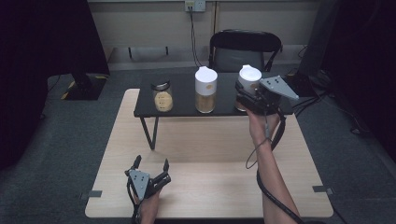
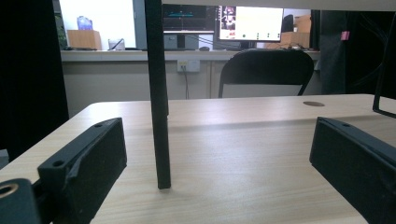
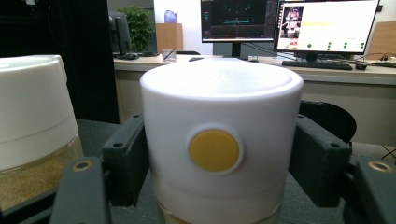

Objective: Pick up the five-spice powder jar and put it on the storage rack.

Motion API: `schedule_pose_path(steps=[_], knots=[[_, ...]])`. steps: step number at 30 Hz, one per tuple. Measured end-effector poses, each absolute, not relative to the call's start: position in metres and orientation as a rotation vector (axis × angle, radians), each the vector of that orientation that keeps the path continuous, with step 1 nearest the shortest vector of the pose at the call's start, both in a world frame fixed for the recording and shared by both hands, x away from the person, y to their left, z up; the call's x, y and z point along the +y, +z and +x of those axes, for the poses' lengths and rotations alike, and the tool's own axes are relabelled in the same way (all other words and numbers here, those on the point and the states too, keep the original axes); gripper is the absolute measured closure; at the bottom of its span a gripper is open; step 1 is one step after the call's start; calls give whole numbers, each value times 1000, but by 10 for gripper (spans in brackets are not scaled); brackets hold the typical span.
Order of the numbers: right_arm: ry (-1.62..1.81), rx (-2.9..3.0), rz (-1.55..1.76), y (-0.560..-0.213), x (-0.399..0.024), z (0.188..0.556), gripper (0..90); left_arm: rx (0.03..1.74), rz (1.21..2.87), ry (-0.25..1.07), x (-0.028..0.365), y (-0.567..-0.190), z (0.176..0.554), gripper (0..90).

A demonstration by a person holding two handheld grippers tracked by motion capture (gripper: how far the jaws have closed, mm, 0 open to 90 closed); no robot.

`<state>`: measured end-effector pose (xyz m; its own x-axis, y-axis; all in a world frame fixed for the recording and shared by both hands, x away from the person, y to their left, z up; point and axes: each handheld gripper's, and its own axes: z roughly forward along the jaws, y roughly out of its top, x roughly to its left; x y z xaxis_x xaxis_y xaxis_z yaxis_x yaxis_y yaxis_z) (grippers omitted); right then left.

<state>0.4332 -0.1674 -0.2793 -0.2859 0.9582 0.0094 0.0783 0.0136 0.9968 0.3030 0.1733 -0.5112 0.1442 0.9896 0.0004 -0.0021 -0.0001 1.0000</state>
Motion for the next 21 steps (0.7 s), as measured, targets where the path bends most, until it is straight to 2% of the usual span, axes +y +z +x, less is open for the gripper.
schedule_pose_path(steps=[5,11,13,21], knots=[[1373,1458,1117,-278,-168,433,200,1100,1273,1103,173,-511,303,34],[1386,1404,1080,-278,-170,432,28,1100,1273,1103,173,-511,303,34],[1378,1390,1065,-278,-170,431,3,1100,1273,1103,173,-511,303,34],[1353,1376,1057,-280,-168,430,0,1100,1273,1103,173,-511,303,34]])
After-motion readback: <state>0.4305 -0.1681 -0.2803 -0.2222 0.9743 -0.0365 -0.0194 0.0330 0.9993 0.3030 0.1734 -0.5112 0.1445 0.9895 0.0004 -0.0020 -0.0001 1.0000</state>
